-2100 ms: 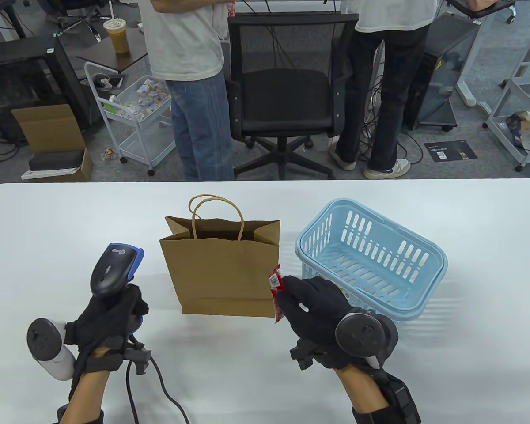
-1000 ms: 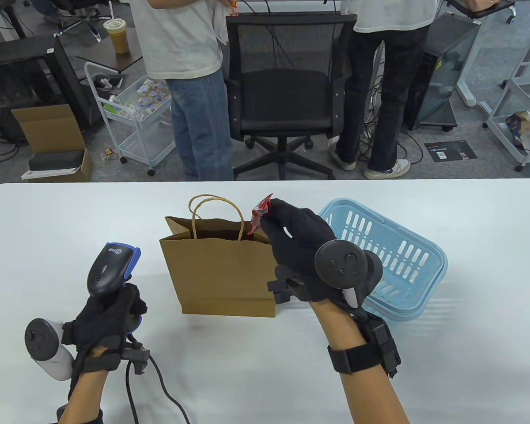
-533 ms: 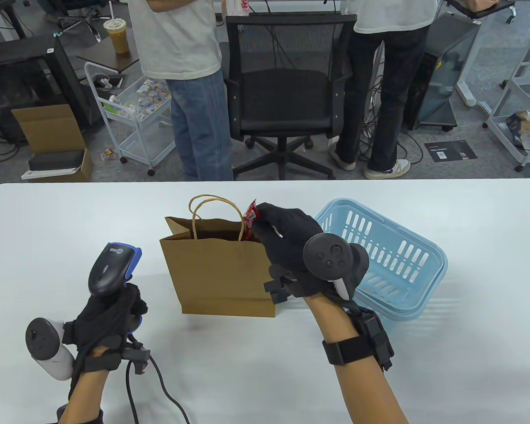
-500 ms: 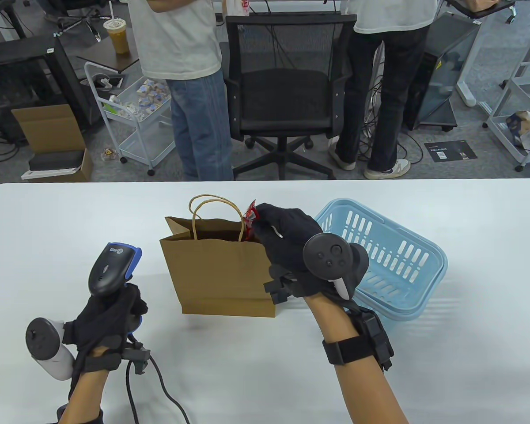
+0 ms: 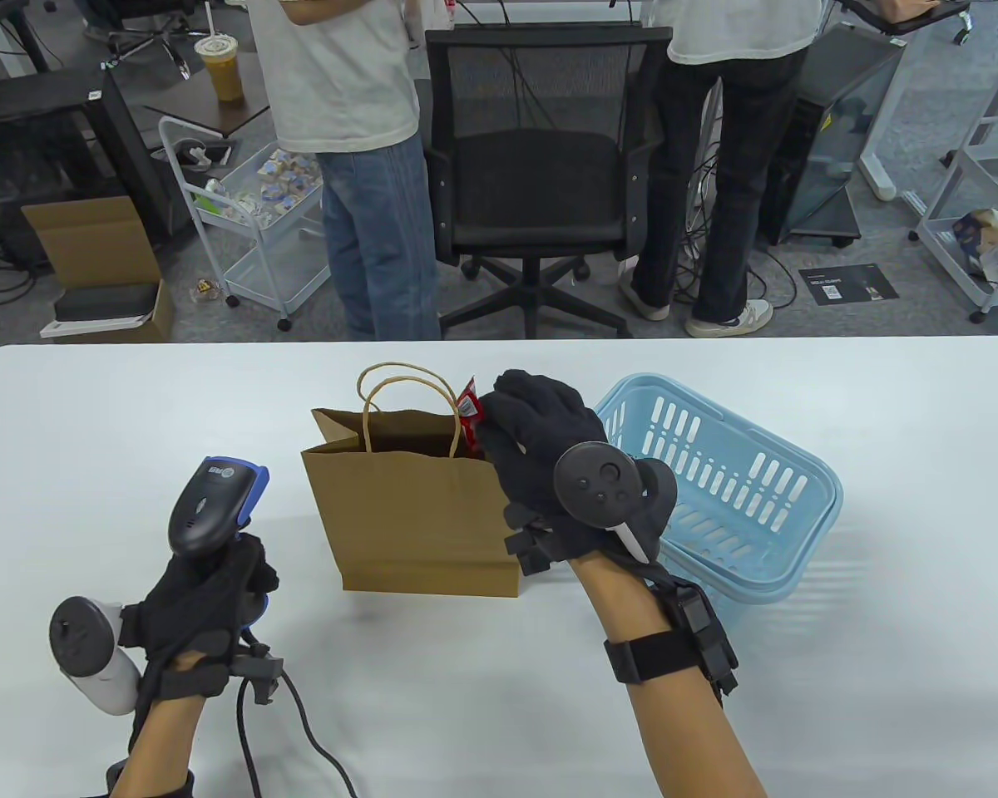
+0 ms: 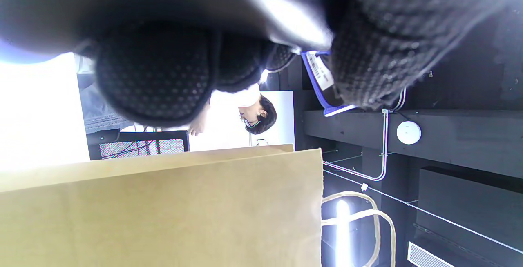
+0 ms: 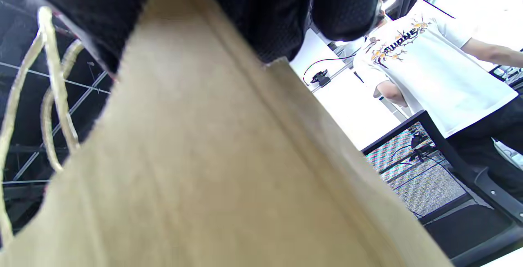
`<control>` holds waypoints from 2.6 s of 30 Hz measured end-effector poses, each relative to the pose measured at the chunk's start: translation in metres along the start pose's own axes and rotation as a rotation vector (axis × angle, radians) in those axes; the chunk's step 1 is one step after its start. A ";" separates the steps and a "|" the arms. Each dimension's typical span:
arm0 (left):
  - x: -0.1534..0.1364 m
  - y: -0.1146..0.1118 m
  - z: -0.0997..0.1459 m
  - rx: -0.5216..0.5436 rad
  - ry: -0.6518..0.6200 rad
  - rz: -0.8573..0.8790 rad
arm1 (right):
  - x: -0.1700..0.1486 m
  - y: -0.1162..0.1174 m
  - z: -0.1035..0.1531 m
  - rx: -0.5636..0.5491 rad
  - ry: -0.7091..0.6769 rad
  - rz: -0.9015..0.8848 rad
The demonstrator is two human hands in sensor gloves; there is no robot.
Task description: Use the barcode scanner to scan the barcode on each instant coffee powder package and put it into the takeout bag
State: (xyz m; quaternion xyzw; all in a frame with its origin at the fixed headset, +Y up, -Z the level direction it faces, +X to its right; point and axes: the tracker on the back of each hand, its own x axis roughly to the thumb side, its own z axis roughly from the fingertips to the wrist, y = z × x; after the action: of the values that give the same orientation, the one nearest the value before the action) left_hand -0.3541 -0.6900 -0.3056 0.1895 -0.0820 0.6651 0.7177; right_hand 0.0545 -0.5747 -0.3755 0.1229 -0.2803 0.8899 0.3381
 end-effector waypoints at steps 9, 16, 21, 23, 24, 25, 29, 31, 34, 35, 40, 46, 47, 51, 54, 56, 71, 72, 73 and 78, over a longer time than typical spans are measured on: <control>-0.001 -0.001 0.000 -0.006 0.002 -0.008 | -0.003 0.002 0.003 0.030 -0.010 0.040; -0.001 -0.001 -0.001 -0.003 0.000 -0.007 | -0.001 -0.007 0.016 0.024 -0.039 0.023; 0.002 -0.003 0.000 -0.011 -0.029 -0.018 | 0.014 -0.017 0.045 -0.033 -0.179 0.105; 0.004 -0.004 0.001 -0.014 -0.043 -0.022 | 0.017 -0.020 0.058 -0.048 -0.232 0.171; 0.005 -0.005 0.001 -0.016 -0.047 -0.027 | 0.018 -0.022 0.066 -0.055 -0.253 0.190; 0.005 -0.005 0.001 -0.017 -0.050 -0.030 | 0.017 -0.022 0.073 -0.059 -0.268 0.195; 0.007 -0.007 0.002 -0.025 -0.067 -0.043 | 0.014 -0.015 0.100 -0.020 -0.344 0.224; 0.010 -0.009 0.003 -0.035 -0.090 -0.056 | 0.011 -0.007 0.113 0.001 -0.397 0.259; 0.016 -0.016 0.006 -0.067 -0.136 -0.093 | 0.002 0.011 0.134 0.058 -0.433 0.295; 0.017 -0.020 0.007 -0.083 -0.155 -0.109 | -0.003 0.017 0.140 0.074 -0.432 0.293; 0.025 -0.038 0.014 -0.167 -0.232 -0.177 | -0.012 0.031 0.157 0.222 -0.425 0.249; 0.029 -0.048 0.019 -0.205 -0.279 -0.210 | -0.014 0.035 0.163 0.294 -0.364 0.144; 0.029 -0.048 0.019 -0.207 -0.278 -0.214 | -0.014 0.035 0.163 0.297 -0.364 0.137; 0.025 -0.049 0.019 -0.224 -0.266 -0.247 | -0.014 0.036 0.163 0.308 -0.363 0.125; 0.021 -0.050 0.020 -0.226 -0.261 -0.257 | -0.018 0.037 0.161 0.314 -0.343 0.126; 0.018 -0.051 0.019 -0.236 -0.244 -0.260 | -0.022 0.037 0.160 0.315 -0.327 0.128; 0.020 -0.052 0.021 -0.232 -0.289 -0.272 | -0.036 0.008 0.145 0.134 -0.289 0.264; 0.019 -0.052 0.020 -0.236 -0.285 -0.274 | -0.035 -0.001 0.140 0.084 -0.294 0.281; 0.019 -0.052 0.020 -0.237 -0.283 -0.277 | -0.035 -0.007 0.137 0.058 -0.291 0.290; 0.014 -0.046 0.017 -0.207 -0.248 -0.255 | -0.021 -0.051 0.107 -0.069 -0.273 0.347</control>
State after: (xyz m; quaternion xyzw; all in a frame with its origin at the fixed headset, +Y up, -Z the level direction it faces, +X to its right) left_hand -0.3052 -0.6855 -0.2922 0.2038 -0.2130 0.5285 0.7961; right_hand 0.1071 -0.6169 -0.2757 0.1807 -0.3706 0.8998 0.1427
